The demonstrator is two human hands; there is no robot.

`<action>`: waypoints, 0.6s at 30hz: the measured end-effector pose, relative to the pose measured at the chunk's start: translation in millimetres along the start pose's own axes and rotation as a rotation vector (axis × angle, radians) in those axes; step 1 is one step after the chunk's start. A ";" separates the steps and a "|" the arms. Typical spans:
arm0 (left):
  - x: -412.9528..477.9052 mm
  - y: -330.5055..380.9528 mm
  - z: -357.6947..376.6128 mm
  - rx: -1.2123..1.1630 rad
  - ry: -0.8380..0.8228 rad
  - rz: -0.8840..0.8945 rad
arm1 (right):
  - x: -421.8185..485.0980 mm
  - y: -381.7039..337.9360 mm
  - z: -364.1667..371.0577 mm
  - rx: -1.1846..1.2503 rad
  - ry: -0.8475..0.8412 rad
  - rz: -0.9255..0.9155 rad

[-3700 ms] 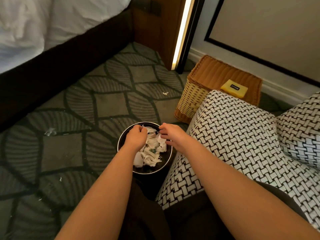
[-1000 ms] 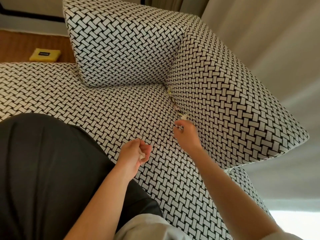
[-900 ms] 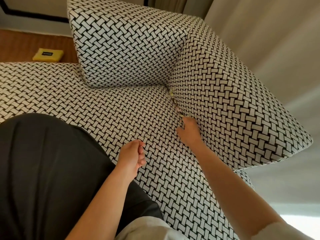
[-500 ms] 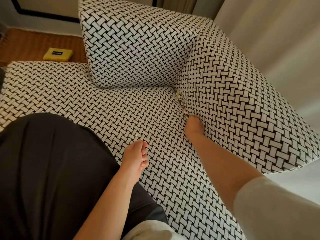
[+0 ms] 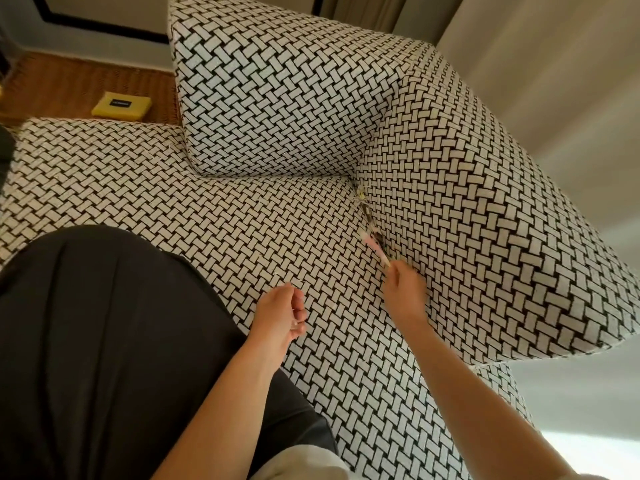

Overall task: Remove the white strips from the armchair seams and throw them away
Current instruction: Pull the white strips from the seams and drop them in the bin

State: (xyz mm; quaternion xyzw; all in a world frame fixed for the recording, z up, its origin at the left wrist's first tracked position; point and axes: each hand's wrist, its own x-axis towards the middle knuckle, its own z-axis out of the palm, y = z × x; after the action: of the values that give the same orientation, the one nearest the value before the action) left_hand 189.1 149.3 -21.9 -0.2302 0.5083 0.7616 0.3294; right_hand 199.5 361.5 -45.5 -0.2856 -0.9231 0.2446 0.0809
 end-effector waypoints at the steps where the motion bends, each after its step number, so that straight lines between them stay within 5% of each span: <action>1: -0.1 0.0 1.3 0.000 0.010 0.007 | -7.0 3.4 -4.0 0.028 -0.014 0.023; 11: 5.5 -4.5 3.7 -0.044 -0.043 0.047 | -54.5 -42.2 -12.0 0.135 -0.132 -0.173; 18: -2.6 2.9 0.7 -0.090 -0.013 0.062 | -81.1 -100.5 20.1 0.347 -0.464 -0.261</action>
State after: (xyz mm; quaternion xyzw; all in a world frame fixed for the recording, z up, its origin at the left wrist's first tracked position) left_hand 188.8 148.4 -18.0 -0.2240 0.4784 0.7950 0.2981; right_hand 211.4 235.4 -13.7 -0.0830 -0.8903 0.4446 -0.0535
